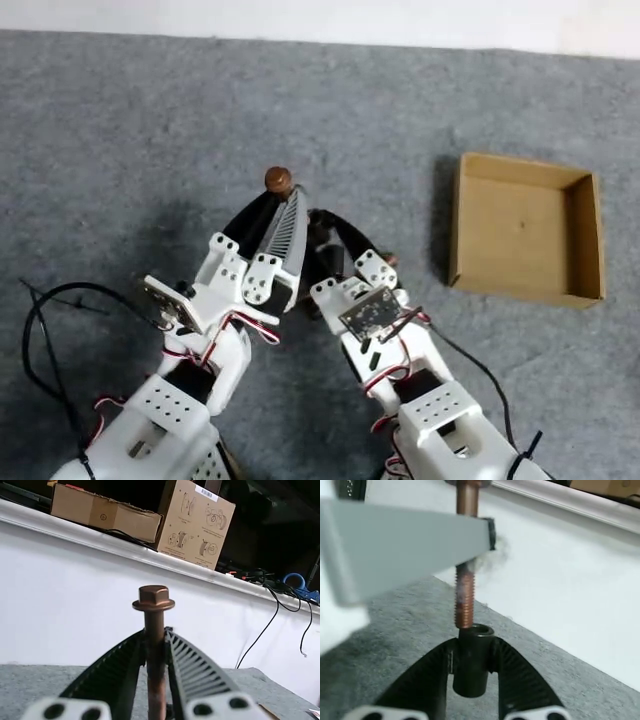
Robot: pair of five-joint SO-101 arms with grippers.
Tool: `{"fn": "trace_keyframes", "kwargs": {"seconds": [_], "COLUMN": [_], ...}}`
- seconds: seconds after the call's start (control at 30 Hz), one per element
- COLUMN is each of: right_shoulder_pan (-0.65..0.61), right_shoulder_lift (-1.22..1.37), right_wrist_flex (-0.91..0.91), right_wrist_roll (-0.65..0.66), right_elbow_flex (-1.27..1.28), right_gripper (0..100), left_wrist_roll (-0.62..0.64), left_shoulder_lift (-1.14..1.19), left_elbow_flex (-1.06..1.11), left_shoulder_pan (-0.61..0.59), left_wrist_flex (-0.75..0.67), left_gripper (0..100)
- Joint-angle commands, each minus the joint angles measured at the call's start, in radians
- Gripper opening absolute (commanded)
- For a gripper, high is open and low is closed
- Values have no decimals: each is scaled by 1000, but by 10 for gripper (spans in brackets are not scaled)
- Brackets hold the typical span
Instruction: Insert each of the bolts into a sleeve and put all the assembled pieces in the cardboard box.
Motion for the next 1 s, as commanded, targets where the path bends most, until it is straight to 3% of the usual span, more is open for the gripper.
{"fn": "trace_keyframes", "kwargs": {"seconds": [0.0, 0.97], "right_shoulder_pan": [-30, 18], "right_shoulder_lift": [-25, -25], "right_wrist_flex": [-27, -27], "right_wrist_roll": [6, 6], "right_elbow_flex": [94, 90], "right_gripper": [5, 5], "left_wrist_roll": [-5, -11], "left_shoulder_lift": [-16, 30], "left_elbow_flex": [-39, -8], "left_shoulder_pan": [-5, -4], "left_wrist_flex": [2, 83], "left_gripper": [4, 4]}}
